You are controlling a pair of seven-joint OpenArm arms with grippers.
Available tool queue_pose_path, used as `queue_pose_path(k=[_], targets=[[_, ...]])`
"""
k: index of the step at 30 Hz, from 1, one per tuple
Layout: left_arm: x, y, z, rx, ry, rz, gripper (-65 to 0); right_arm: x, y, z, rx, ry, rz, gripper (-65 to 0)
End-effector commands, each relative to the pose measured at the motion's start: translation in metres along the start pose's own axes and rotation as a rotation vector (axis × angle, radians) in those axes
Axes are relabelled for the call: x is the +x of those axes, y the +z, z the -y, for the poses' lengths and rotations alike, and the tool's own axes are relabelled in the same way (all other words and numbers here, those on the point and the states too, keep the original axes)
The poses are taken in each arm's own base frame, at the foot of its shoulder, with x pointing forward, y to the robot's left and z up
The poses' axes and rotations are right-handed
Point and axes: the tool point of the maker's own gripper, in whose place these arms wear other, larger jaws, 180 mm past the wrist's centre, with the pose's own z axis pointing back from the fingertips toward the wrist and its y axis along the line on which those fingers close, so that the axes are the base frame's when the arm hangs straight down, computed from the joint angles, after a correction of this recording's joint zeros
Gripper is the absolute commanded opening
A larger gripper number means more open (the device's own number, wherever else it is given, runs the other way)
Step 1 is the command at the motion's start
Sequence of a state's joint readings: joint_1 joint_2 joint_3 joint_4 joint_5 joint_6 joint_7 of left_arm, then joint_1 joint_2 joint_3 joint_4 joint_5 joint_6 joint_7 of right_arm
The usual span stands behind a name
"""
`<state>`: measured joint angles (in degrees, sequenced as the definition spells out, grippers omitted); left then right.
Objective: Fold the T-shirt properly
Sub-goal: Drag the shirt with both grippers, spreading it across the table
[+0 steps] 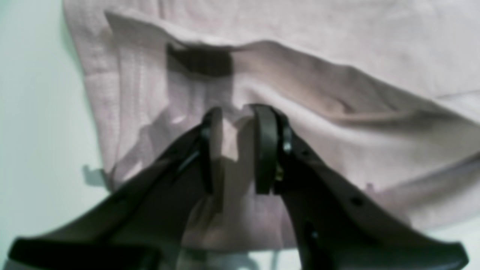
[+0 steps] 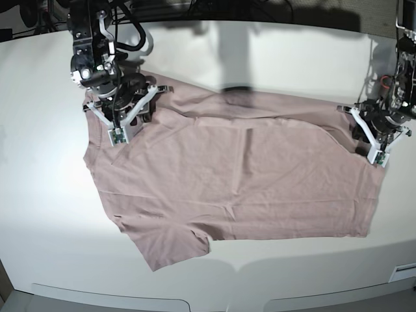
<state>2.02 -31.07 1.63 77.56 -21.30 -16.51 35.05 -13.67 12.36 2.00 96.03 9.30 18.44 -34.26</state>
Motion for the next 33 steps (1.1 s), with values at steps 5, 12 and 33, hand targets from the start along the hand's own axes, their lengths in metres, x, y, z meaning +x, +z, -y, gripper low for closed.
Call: queue_pose_path(k=[5, 12, 33], targets=[[0.018, -0.003, -0.014, 0.005, 0.023, 0.043, -51.1, 0.017, 0.008, 0.024, -0.033, -0.067, 0.076, -47.0], [0.001, -0.011, -0.010, 0.004, 0.044, 0.004, -51.6, -0.012, 0.000, 0.021, 0.047, -0.122, -0.005, -47.0], [-0.163, 0.012, -0.088, 0.266, 0.128, -0.355, -52.6, -0.054, -0.005, 0.047, 0.029, 0.000, -0.197, -47.0]])
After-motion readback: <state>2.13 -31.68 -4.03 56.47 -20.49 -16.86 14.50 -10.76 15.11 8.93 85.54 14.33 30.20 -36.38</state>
